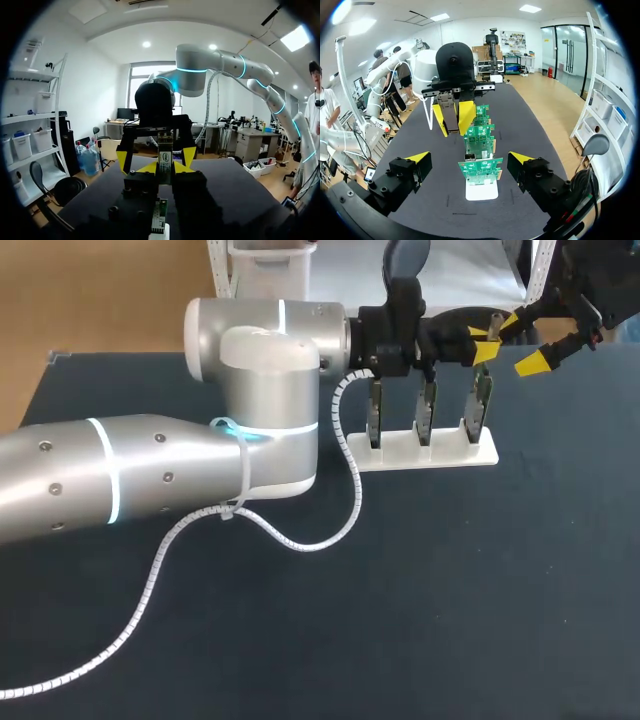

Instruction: Pick up the optical module with the left hand, and insert it into the network port with the right hand.

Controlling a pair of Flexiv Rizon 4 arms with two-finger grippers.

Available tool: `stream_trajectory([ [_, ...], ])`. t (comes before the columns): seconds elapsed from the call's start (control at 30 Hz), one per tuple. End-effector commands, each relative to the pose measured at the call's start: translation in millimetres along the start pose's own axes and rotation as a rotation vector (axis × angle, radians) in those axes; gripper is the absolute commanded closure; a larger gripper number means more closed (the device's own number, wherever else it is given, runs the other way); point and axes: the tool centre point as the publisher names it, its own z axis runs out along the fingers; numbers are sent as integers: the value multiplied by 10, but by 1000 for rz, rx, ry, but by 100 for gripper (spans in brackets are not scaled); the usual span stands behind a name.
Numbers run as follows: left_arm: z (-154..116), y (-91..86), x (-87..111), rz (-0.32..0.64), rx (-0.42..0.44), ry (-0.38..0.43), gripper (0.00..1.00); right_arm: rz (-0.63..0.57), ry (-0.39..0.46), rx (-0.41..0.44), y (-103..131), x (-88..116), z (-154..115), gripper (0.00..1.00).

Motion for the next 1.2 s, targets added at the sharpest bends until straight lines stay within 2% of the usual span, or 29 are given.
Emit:
stream_trajectory([
  [0.03, 0, -18, 9, 1, -10, -6, 100, 0, 0, 4, 16, -1, 3, 0],
  [1.2, 49, -20, 65, -23, 15, 2, 100, 0, 0, 4, 16, -1, 3, 0],
])
